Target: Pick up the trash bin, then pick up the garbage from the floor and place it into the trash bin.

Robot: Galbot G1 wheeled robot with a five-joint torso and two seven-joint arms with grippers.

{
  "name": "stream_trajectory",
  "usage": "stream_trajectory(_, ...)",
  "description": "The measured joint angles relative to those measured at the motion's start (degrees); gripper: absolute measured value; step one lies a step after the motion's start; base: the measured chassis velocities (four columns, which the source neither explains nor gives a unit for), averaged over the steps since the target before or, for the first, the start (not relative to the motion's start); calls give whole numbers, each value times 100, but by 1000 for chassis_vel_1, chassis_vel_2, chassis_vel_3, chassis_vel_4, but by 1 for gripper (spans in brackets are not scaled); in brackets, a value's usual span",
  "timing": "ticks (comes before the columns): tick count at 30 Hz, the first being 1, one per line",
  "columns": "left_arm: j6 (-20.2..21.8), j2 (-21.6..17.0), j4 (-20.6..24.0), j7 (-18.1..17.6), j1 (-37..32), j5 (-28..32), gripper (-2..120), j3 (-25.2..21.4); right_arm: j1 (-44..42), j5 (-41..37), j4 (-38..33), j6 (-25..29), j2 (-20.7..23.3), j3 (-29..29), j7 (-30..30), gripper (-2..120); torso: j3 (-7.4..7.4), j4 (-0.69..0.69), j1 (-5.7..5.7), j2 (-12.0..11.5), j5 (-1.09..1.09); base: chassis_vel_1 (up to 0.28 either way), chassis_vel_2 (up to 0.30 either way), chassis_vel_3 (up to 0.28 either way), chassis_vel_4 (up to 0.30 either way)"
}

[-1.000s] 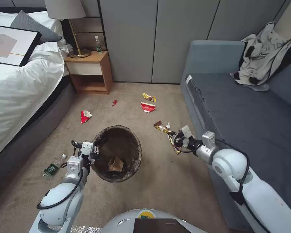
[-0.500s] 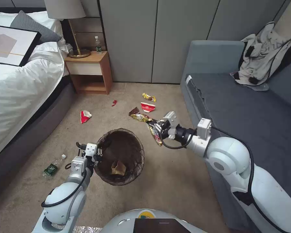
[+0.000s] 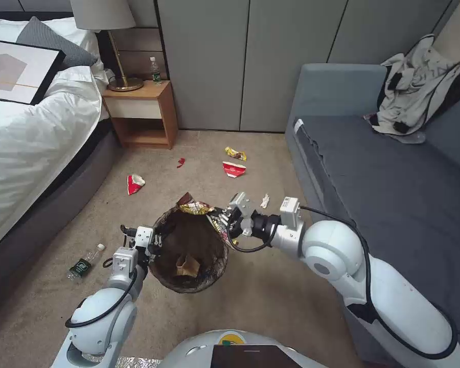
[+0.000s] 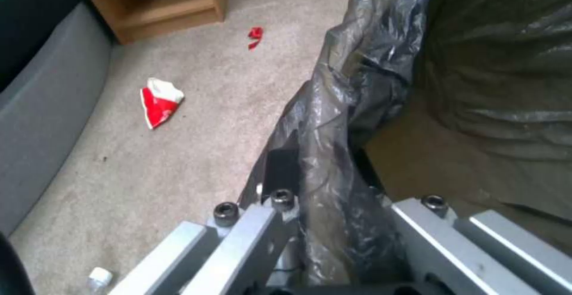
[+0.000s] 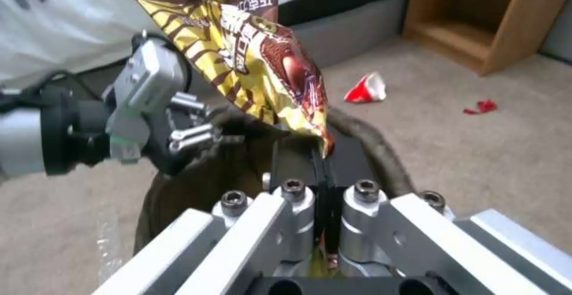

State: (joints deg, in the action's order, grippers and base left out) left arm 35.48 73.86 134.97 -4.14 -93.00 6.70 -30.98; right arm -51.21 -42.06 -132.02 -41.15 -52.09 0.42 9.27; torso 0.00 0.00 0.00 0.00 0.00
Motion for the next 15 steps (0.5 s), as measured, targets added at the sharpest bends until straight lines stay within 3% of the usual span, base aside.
stream_trajectory(15,8,55,28,0,1,-6,2,-6,50,303,294,-62,-153,-746,-75,0,0,0,0,0,0,0,0,0,0)
